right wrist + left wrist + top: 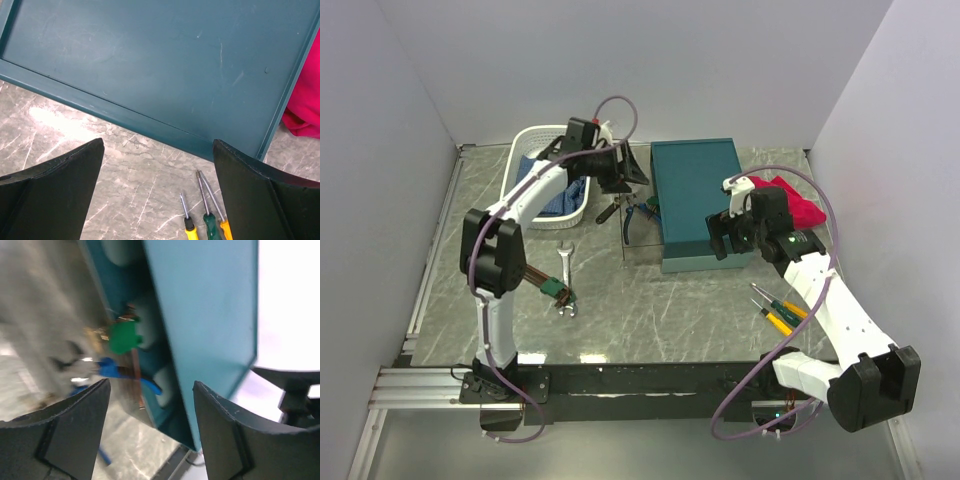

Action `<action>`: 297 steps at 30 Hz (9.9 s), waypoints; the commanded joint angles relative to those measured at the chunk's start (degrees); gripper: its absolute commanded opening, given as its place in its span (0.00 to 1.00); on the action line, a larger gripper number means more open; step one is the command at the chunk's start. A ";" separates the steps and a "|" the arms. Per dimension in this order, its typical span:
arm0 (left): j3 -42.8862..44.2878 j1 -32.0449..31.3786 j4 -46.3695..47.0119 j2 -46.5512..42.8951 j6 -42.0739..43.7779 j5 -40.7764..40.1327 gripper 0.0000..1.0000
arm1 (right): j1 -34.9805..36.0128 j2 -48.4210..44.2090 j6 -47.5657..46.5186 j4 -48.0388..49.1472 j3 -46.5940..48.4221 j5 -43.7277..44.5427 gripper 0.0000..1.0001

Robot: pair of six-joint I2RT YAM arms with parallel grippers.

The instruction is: Sort the tools into containers

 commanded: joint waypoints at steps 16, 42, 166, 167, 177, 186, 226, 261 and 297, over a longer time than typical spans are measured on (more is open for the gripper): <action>-26.10 10.33 -38.26 -42.00 109.41 -2.73 0.88 | 0.31 1.75 -1.87 0.58 2.94 -0.05 0.98; -47.40 11.04 -29.41 -28.48 136.26 -8.98 0.92 | 0.40 4.92 -1.78 -1.17 5.67 -0.32 0.99; -20.34 5.94 17.01 -11.35 24.46 3.14 0.01 | 0.40 18.63 0.68 1.11 12.79 -1.81 0.53; -19.90 5.76 17.80 -10.65 24.46 3.58 0.01 | 0.40 18.89 0.68 0.85 12.53 -1.98 0.53; -16.99 3.83 23.69 -6.42 20.07 9.47 0.01 | 0.40 15.91 1.03 0.15 5.33 -2.95 0.56; -13.13 0.23 25.54 -1.33 17.34 10.53 0.01 | 0.40 15.20 -0.11 -0.38 3.47 -2.86 0.57; -28.07 5.67 37.83 -4.78 -0.48 16.42 0.58 | 0.49 16.52 -2.31 -1.88 6.02 -0.32 0.72; -12.16 1.54 43.82 18.10 -11.84 12.11 0.63 | 0.84 17.31 -3.01 -1.88 6.02 0.12 0.74; -14.35 2.77 12.80 0.44 8.90 -12.84 0.01 | 1.01 15.55 -3.10 0.59 5.32 -0.23 0.75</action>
